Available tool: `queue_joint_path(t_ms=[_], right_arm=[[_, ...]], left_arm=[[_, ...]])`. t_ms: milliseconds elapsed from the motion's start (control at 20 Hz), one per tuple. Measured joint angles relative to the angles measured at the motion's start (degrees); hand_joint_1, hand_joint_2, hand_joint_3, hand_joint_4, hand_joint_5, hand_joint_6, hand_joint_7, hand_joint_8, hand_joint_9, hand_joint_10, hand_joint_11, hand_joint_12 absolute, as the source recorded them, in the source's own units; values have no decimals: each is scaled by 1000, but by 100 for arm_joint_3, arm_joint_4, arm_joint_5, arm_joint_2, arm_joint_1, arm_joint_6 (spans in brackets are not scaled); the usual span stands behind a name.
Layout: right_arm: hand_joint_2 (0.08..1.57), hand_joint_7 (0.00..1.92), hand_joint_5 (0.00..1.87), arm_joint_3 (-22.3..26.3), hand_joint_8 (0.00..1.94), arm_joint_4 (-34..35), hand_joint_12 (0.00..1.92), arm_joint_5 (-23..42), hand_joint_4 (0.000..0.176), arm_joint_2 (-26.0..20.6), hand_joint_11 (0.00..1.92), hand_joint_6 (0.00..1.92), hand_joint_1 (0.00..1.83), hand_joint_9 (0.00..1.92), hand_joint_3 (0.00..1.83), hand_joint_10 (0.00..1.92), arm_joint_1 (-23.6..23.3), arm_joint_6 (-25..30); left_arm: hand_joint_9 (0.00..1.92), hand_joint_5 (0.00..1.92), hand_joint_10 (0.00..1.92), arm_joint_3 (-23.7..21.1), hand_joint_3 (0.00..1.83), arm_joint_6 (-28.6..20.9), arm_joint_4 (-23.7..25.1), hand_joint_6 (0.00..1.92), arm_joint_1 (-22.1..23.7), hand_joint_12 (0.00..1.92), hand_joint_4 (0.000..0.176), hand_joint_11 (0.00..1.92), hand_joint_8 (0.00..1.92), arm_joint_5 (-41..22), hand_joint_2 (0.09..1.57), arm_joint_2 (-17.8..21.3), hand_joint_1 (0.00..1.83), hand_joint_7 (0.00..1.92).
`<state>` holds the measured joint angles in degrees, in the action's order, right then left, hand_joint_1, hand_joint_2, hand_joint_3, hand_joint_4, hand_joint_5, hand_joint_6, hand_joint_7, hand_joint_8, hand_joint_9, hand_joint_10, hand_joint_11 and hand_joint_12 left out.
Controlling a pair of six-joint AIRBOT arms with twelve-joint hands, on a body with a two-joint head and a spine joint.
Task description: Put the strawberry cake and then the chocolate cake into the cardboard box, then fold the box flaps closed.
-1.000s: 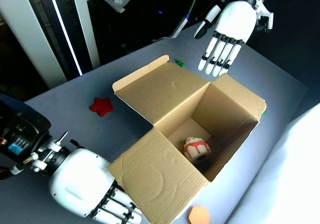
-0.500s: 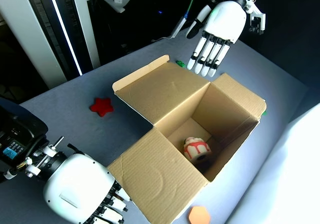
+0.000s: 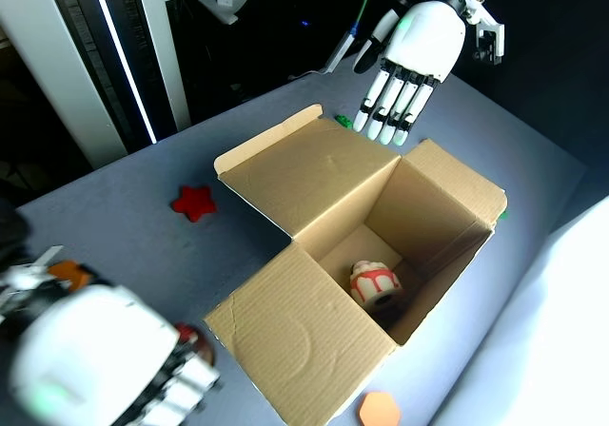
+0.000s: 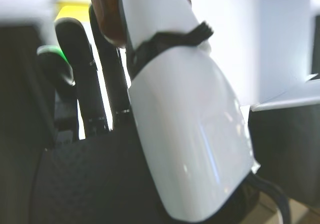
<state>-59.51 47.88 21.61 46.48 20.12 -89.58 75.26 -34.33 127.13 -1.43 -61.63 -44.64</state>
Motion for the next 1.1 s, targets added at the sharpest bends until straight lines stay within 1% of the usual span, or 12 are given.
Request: queue_joint_path(t_ms=[250, 350, 450, 600, 650, 700, 750, 800, 850, 950, 1000, 1100], right_arm=[[1208, 884, 753, 669, 1260, -33, 1921, -380, 0, -1027, 277, 1181, 1340, 677, 0, 1585, -791, -55], [1207, 887, 743, 885, 1274, -28, 1921, -590, 0, -1340, 286, 1165, 1346, 683, 0, 1590, -1196, -76], [1212, 873, 740, 1056, 1296, -35, 1921, -745, 0, -1462, 292, 1168, 1343, 672, 2, 1603, -1569, -238], [1211, 879, 748, 1272, 1285, -151, 1921, -782, 0, -1443, 283, 1160, 1343, 671, 0, 1602, -1923, -492], [1210, 889, 735, 1327, 1276, -424, 1921, -772, 0, -1408, 292, 1155, 1348, 674, 0, 1605, -2037, -435], [1210, 889, 741, 1351, 1282, -938, 1921, -649, 0, -1349, 294, 1141, 1349, 670, 0, 1611, -2079, -94], [1212, 883, 746, 1353, 1293, -1255, 1921, -487, 0, -1252, 285, 1142, 1347, 660, 0, 1616, -2103, 48], [1203, 868, 777, 1344, 1329, -1626, 1921, -262, 0, -1113, 269, 1184, 1221, 586, 1, 1547, -2103, 181], [1207, 869, 775, 1346, 1283, -1825, 1921, -81, 0, -1001, 269, 1208, 1309, 638, 4, 1572, -2103, 240], [1207, 870, 778, 1298, 1276, -1897, 1921, 267, 0, -671, 251, 1192, 1334, 670, 0, 1566, -2098, 299], [1196, 872, 795, 1174, 1286, -1899, 1921, 326, 0, -479, 237, 1209, 1215, 609, 0, 1504, -2090, 385], [1199, 857, 792, 892, 1307, -1980, 1921, 533, 0, -146, 230, 1228, 1186, 584, 2, 1506, -1956, 507]], left_arm=[[173, 131, 4, 144, 3, 7, 26, 6, -20, 712, 23, 0, 1, 72, 1311, -11, 0, 163], [164, 138, 0, 192, 0, 13, 26, 7, -26, 748, 25, 0, 1, 90, 1307, -37, 0, 164], [176, 142, 5, 275, 1, 15, -153, 5, -92, 730, 27, 0, 3, 164, 1309, -81, 0, 172], [167, 145, 4, 404, 1, 17, -249, 5, -264, 732, 28, 0, 0, 251, 1311, -181, 0, 158], [192, 143, 14, 481, 0, 15, -275, 4, -302, 731, 32, 0, 6, 275, 1308, -214, 0, 173], [200, 144, 17, 544, 0, 15, -352, 4, -302, 731, 35, 0, 9, 332, 1305, -247, 0, 180], [180, 137, 7, 573, 1, 15, -468, 1, -304, 715, 28, 0, 2, 387, 1312, -247, 0, 164], [186, 139, 9, 636, 2, 13, -627, 2, -304, 710, 27, 0, 5, 420, 1315, -273, 0, 174], [190, 121, 10, 691, 1, 17, -745, 0, -304, 709, 27, 0, 6, 468, 1314, -315, 0, 175], [184, 120, 6, 796, 0, 17, -1108, 2, -350, 708, 32, 0, 3, 549, 1313, -374, 0, 170], [188, 123, 7, 828, 0, 17, -1274, 3, -404, 708, 31, 0, 4, 588, 1312, -376, 0, 172], [178, 117, 2, 831, 0, 15, -1499, 1, -577, 690, 28, 0, 1, 686, 1311, -374, 0, 162]])
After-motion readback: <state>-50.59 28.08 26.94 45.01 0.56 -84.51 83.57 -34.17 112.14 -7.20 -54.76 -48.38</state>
